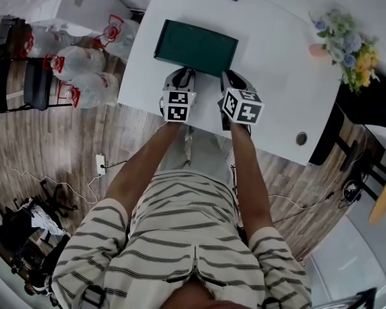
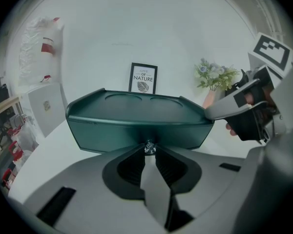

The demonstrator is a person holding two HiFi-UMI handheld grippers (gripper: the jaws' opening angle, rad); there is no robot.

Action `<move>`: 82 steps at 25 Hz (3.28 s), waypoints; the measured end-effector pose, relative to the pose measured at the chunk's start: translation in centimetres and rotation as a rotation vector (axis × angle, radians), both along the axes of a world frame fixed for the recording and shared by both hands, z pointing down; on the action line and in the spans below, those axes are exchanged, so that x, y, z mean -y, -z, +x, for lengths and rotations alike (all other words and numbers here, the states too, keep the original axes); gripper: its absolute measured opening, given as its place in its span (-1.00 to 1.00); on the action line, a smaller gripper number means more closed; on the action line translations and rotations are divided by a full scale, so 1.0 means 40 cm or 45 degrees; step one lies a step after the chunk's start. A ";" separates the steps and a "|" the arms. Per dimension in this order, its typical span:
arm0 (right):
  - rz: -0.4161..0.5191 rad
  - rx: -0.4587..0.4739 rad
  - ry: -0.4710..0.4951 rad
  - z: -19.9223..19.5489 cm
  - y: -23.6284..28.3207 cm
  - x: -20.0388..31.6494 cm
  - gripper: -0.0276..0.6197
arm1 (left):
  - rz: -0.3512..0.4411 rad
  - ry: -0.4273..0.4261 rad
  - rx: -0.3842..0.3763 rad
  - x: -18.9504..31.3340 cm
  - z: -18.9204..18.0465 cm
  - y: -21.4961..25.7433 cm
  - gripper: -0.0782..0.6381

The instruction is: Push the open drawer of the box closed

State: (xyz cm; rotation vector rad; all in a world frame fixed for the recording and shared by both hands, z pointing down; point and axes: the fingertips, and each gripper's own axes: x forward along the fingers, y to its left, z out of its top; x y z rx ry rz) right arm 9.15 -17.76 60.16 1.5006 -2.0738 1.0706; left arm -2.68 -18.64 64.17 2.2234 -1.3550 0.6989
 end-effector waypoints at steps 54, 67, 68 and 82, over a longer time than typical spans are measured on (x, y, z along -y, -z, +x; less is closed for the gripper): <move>0.028 0.058 -0.064 0.004 0.046 -0.012 -0.63 | 0.188 -0.069 -0.013 -0.125 -0.049 0.270 -0.78; 0.213 0.186 -0.120 0.007 0.213 -0.079 -0.90 | 0.276 -0.093 -0.087 -0.128 -0.049 0.400 -0.78; 0.217 0.203 -0.126 0.005 0.224 -0.086 -0.93 | 0.283 -0.098 -0.090 -0.129 -0.048 0.409 -0.78; 0.476 -0.013 -0.088 0.023 0.393 -0.148 -0.92 | 0.347 -0.141 -0.126 -0.127 -0.027 0.501 -0.78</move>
